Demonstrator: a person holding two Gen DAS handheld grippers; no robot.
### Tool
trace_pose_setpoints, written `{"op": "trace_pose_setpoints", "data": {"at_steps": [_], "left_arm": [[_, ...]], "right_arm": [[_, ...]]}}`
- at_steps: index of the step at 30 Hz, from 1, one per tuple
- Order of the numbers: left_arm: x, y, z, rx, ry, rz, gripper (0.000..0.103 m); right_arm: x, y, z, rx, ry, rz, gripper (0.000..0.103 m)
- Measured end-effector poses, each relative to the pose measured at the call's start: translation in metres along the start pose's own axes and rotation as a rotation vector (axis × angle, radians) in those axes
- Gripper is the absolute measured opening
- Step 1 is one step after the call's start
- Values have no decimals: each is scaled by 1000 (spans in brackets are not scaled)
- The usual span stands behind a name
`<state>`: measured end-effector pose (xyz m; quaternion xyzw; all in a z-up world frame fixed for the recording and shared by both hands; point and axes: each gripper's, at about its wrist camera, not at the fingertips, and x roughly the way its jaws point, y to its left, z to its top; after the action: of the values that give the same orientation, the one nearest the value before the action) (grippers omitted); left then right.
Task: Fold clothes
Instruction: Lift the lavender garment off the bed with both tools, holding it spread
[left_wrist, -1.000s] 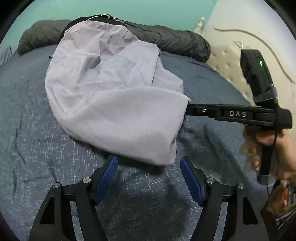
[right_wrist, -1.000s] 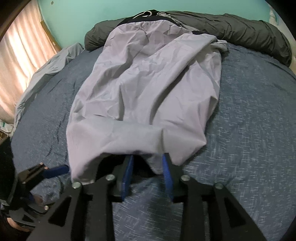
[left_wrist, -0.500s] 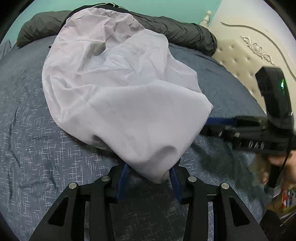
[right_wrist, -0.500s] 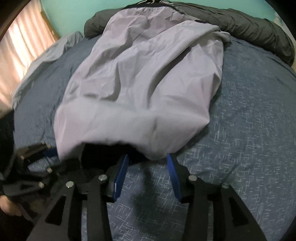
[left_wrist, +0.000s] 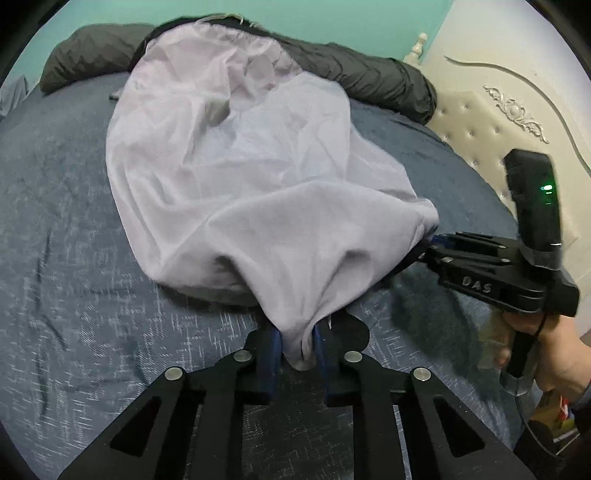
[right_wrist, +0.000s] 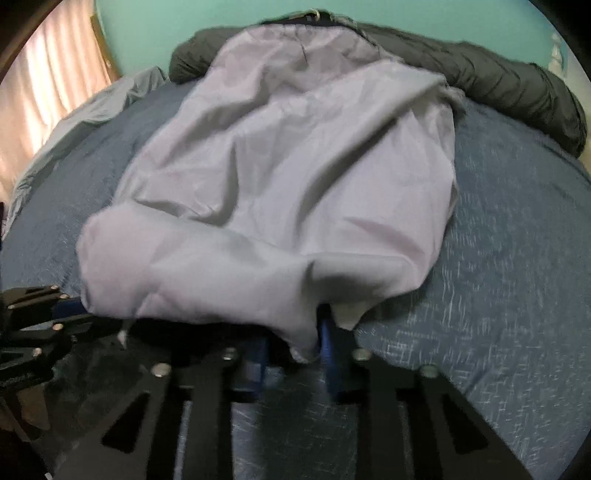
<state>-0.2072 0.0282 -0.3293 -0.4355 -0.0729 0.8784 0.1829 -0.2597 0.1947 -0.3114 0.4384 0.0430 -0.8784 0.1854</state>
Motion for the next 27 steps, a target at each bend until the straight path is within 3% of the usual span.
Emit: {"op": "trace_pose_setpoints", "data": {"at_steps": [5,10,20,27], "left_arm": [[-41,-17,14,74,-88,43,13],[-104,-29,48,64,-181,48,12],[-255,-86,118,187,-339,105,9],[-351,-120,145,230,-431,116,6]], "right_arm": [[-58,22,15,-67,-121,-18,11],[-130,42,40,-118,-225,-18,10],[-286,80,108,-181,-439,-14,9],[-380,105,124,-203,-525,-28,8]]}}
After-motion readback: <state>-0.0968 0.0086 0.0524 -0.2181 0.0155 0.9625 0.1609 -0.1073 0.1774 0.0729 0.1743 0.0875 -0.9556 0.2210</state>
